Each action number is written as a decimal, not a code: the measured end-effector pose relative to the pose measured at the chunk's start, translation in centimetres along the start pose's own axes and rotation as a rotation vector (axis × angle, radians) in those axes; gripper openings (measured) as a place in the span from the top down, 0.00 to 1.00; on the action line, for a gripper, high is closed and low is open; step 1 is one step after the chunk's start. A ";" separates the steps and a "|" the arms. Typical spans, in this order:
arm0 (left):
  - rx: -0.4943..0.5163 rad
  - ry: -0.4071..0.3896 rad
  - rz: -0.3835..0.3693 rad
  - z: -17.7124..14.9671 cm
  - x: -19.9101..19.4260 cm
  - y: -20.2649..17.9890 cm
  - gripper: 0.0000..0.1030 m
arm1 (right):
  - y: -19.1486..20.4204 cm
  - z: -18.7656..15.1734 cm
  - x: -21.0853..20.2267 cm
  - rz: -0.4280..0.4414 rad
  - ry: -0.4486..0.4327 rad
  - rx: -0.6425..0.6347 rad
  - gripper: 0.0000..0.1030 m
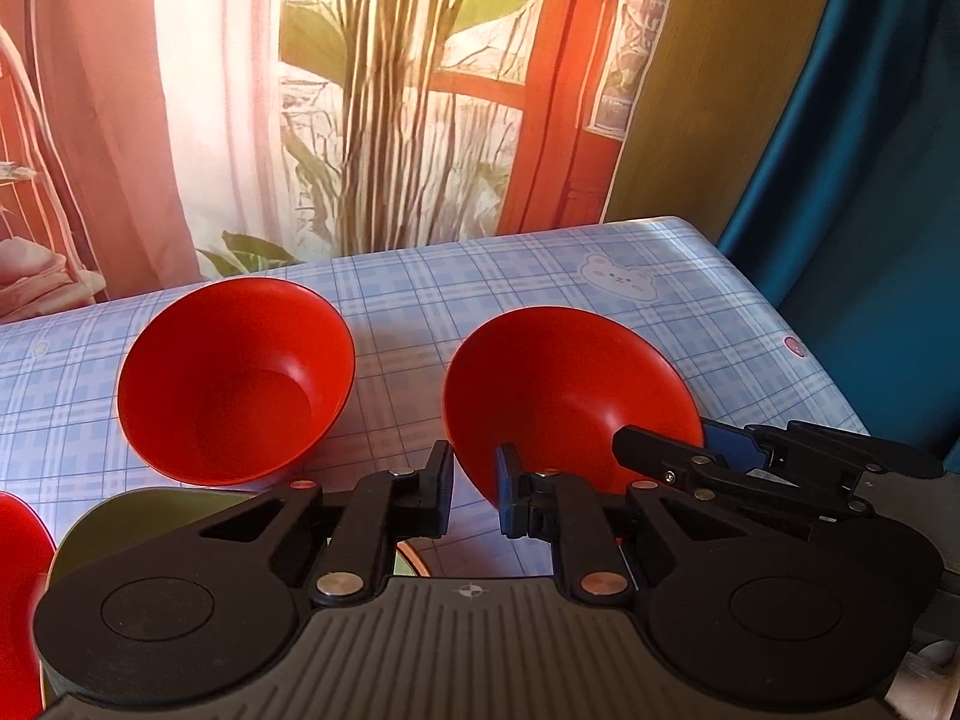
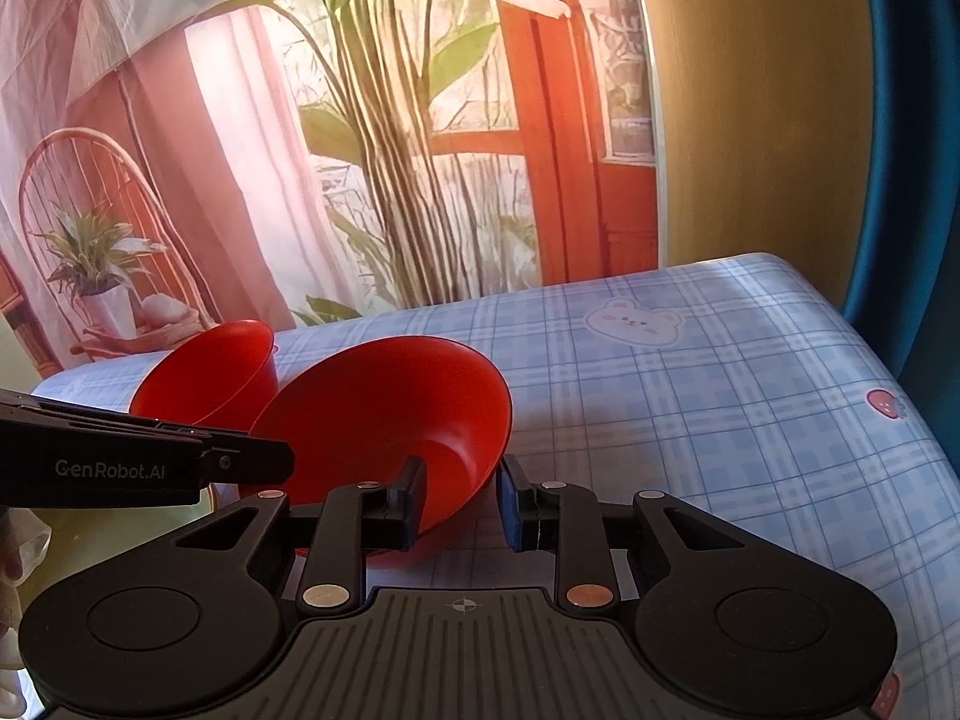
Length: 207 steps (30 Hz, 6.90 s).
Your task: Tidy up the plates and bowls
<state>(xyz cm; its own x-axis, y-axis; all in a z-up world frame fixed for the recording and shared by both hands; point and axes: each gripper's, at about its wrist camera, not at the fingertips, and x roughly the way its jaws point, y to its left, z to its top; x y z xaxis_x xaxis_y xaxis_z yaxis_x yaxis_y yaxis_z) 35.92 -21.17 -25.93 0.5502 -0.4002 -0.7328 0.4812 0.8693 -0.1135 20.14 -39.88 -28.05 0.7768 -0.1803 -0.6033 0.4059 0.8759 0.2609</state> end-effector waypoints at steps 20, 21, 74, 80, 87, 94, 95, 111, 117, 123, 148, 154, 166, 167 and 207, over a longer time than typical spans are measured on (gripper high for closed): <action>-0.010 -0.070 0.010 -2.1 -8.4 1.8 0.84 | 5.7 0.9 -5.7 0.017 -0.022 -0.069 0.76; -0.016 -0.072 0.011 -2.2 -8.8 2.1 0.84 | 6.1 0.9 -5.9 0.019 -0.021 -0.074 0.76; -0.302 -0.137 0.119 -9.2 -15.2 20.1 0.84 | 27.9 0.2 0.5 0.155 0.125 -0.366 0.76; -0.309 -0.133 0.127 -9.6 -14.9 20.7 0.84 | 28.5 -0.1 1.4 0.159 0.145 -0.388 0.76; -0.315 -0.103 0.132 -9.7 -14.1 21.0 0.83 | 28.8 -0.3 1.9 0.155 0.156 -0.406 0.75; -0.331 -0.115 0.148 -9.3 -14.5 21.4 0.83 | 27.6 0.0 1.5 0.144 0.136 -0.404 0.75; -0.331 -0.121 0.151 -9.1 -14.7 21.3 0.83 | 27.4 0.1 1.4 0.141 0.131 -0.402 0.75; -0.257 -0.121 0.103 -4.5 -12.1 18.4 0.83 | 19.6 3.7 2.3 0.060 0.072 -0.330 0.75; -0.238 -0.080 0.070 -2.6 -8.9 17.0 0.83 | 15.9 4.6 4.1 0.037 0.067 -0.276 0.75; -0.209 -0.051 0.047 -0.6 -5.9 15.1 0.83 | 13.3 4.4 6.1 0.038 0.078 -0.227 0.75; -0.151 -0.039 0.011 0.6 -1.6 12.2 0.88 | 10.6 3.5 7.4 0.082 0.092 -0.157 0.84; -0.137 -0.070 0.007 0.8 -3.6 11.8 0.88 | 10.9 4.3 6.0 0.077 0.069 -0.166 0.84; -0.143 -0.135 0.022 -0.3 -10.1 13.0 0.88 | 14.8 5.8 1.4 0.096 0.018 -0.222 0.84; -0.151 -0.139 0.026 -0.5 -10.6 13.3 0.88 | 15.4 5.8 1.1 0.100 0.016 -0.231 0.84; -0.332 -0.108 0.053 -9.6 -14.4 20.6 0.87 | 27.1 0.4 0.7 0.153 0.137 -0.414 0.84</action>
<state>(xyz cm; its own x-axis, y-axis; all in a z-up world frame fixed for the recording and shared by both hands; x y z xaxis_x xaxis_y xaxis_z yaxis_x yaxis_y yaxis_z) 31.35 5.30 -24.20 0.6461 -0.3653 -0.6702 0.2118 0.9294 -0.3023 31.89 -16.50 -21.10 0.7307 0.0012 -0.6827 0.0434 0.9979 0.0482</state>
